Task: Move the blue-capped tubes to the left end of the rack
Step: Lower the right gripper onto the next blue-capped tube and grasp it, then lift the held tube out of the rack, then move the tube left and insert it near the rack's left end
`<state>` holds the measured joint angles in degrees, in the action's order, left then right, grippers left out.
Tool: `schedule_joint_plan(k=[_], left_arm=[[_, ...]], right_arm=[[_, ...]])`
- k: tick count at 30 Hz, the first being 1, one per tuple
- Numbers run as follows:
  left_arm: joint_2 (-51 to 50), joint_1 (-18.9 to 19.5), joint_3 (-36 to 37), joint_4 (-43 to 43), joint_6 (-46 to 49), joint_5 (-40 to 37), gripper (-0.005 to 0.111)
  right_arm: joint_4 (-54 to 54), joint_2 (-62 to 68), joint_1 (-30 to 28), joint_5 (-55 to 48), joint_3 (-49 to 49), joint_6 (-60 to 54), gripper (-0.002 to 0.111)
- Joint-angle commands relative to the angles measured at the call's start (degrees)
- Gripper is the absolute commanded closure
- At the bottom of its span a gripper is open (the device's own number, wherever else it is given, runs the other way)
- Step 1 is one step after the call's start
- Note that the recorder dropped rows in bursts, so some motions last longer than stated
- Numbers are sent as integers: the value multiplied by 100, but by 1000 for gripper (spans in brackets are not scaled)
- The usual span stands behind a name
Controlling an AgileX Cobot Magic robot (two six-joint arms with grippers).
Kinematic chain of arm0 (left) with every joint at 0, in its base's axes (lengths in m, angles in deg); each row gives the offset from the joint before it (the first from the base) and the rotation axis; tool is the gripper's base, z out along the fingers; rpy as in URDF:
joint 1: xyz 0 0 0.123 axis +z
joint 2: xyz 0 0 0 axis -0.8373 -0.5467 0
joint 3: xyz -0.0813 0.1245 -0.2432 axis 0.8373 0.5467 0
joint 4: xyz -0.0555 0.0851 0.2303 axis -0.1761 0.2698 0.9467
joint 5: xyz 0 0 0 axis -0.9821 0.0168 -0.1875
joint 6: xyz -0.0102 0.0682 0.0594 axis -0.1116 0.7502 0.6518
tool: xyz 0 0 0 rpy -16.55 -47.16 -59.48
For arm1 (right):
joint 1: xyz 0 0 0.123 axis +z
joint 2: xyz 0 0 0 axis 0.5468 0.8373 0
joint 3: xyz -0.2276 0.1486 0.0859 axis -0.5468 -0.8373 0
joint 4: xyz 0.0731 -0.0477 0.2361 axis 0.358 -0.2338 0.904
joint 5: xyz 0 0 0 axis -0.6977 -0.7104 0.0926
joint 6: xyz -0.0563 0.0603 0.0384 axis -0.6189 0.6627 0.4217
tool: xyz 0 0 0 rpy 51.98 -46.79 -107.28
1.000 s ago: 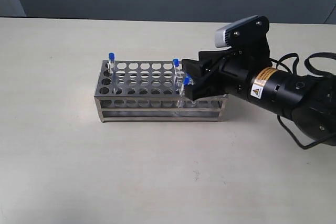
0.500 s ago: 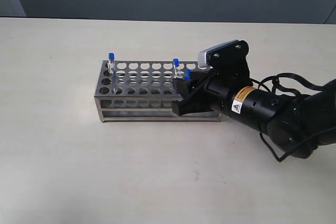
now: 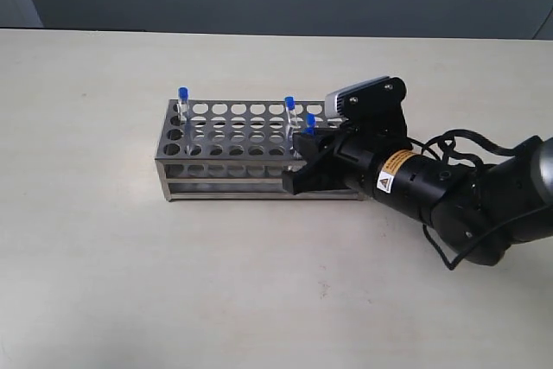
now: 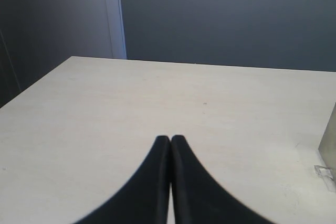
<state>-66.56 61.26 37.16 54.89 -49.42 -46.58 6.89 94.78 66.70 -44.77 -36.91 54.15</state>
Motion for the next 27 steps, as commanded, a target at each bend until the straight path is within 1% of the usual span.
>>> schedule_joint_plan(k=[1, 5, 9, 17, 22, 27], left_arm=[[21, -39, 19, -19, -14, 32, 106], [21, -39, 19, -19, -14, 32, 106], [21, -39, 19, -19, -14, 32, 106], [21, -39, 19, -19, -14, 32, 106], [21, -39, 19, -19, -14, 32, 106], [21, -39, 19, -19, -14, 32, 106]], right_arm=[[26, 8, 18, 87, -23, -33, 109], [0, -50, 18, 52, -23, -22, 109], [-26, -420, 18, -34, -23, -35, 109], [-61, -1452, 18, -318, 94, -629, 109], [-706, -1414, 18, -900, 908, -701, 109], [-1672, -816, 18, -1360, 1971, -146, 109]])
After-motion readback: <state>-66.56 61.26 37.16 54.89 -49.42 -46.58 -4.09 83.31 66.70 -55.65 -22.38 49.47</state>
